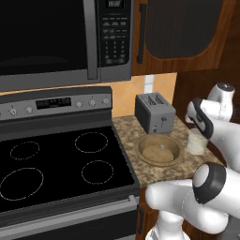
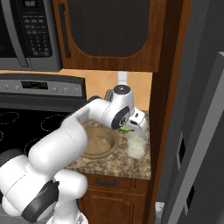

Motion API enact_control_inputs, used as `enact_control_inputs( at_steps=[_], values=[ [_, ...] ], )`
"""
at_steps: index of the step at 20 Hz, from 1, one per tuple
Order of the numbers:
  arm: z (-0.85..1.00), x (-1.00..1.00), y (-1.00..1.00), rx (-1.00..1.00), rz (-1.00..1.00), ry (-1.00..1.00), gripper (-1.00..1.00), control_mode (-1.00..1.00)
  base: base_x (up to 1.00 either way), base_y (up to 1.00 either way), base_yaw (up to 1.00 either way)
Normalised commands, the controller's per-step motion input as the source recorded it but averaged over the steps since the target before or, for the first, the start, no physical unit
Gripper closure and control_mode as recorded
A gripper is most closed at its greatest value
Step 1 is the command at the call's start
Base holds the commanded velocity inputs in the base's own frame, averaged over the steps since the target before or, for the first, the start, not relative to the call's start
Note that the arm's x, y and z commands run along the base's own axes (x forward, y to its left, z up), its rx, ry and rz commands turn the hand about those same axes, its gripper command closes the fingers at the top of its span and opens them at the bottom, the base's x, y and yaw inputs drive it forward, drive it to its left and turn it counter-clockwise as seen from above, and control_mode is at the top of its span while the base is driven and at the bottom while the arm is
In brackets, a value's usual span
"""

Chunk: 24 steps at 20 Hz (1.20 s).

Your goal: Grab a lemon wedge from the fridge and one ice cube from the ice bowl, and put them in the glass of lemonade.

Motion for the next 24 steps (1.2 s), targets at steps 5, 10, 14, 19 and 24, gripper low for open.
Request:
enact_control_inputs(
  at_steps=[5,10,14,19,24],
  values=[
    [0.00,0.13,-0.14,0.00,0.00,0.00,1.00,-1.00,0.00,0.00,0.00],
    [-0.24,0.26,-0.16,0.00,0.00,0.02,1.00,-1.00,0.00,0.00,0.00],
    [-0.51,0.02,-0.09,0.00,0.00,0.02,1.00,-1.00,0.00,0.00,0.00],
    [0.00,0.24,-0.02,0.00,0.00,0.02,1.00,-1.00,0.00,0.00,0.00],
    [-0.02,0.35,-0.05,0.00,0.00,0.04,1.00,-1.00,0.00,0.00,0.00]
  ],
)
